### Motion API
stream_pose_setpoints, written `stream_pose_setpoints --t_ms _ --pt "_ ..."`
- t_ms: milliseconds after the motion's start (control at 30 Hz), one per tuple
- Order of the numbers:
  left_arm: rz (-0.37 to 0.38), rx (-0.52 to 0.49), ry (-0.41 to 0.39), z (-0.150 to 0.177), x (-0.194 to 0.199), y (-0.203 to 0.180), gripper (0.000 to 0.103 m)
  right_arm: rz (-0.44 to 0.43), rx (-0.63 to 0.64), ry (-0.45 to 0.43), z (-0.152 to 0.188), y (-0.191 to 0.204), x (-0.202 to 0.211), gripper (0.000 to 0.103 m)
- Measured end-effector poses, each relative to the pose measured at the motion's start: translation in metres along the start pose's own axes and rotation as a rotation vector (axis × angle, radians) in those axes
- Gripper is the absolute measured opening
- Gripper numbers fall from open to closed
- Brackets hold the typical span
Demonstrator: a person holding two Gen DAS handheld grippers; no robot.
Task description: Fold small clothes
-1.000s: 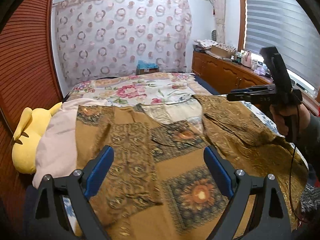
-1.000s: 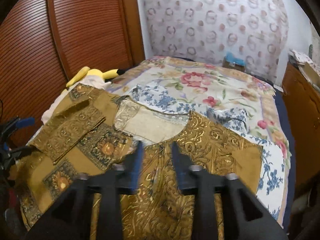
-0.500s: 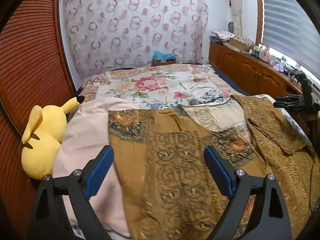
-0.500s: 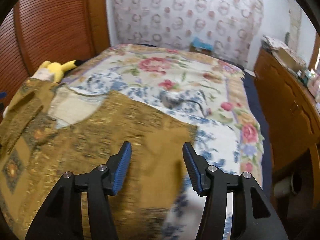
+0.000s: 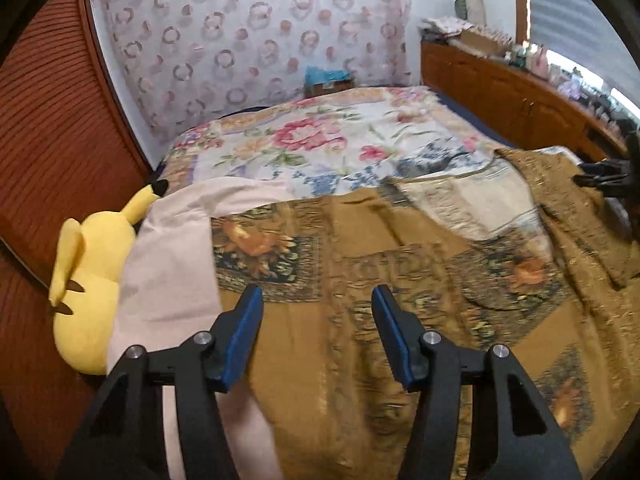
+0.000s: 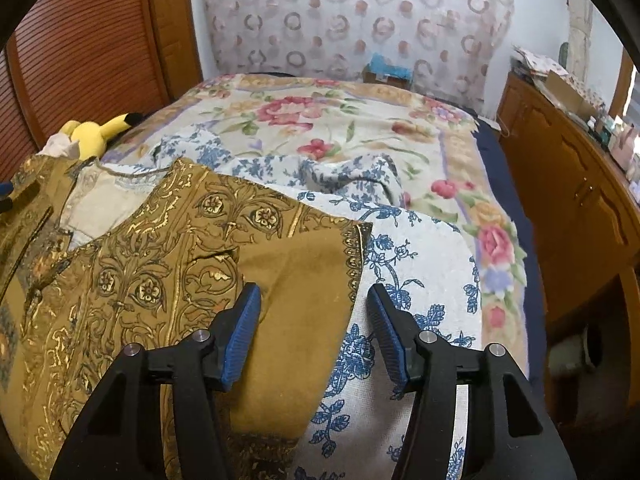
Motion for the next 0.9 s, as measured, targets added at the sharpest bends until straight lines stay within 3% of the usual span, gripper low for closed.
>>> stream_pose_setpoints --t_ms 233,333,367,400,633,900 --pt "-0.029 -0.033 0.031 0.004 -0.013 0.001 0.056 -0.003 -0.013 0.0 0.0 -0.004 -0.002 0.063" --pt "-0.081 -0.056 0.039 0.005 -0.016 0.004 0.028 -0.002 -0.013 0.0 0.0 -0.004 -0.003 0.063" --pt "-0.079 -0.053 0.037 0.003 -0.017 0.006 0.015 -0.002 -0.013 0.0 0.0 -0.004 -0.003 0.064" --pt "-0.06 -0.04 0.029 0.002 -0.014 0.008 0.009 -0.002 -0.013 0.0 0.0 -0.005 -0.003 0.064" --pt "-0.04 0.067 -0.076 -0.011 0.023 0.039 0.004 -0.003 -0.012 -0.001 0.0 -0.004 -0.003 0.064" --pt "-0.036 0.097 -0.072 -0.004 0.016 0.052 0.003 -0.007 -0.007 0.005 -0.001 -0.004 -0.004 0.064"
Point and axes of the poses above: each gripper's, at about its wrist camera, not at the fingertips, and x roughly against the way its jaws point, y to its left, z to its underside, the point moved 10 cm from there along -x, roughly the way its jaws point, and after that the axes turned 13 degrees about y, right-handed, at the moved point
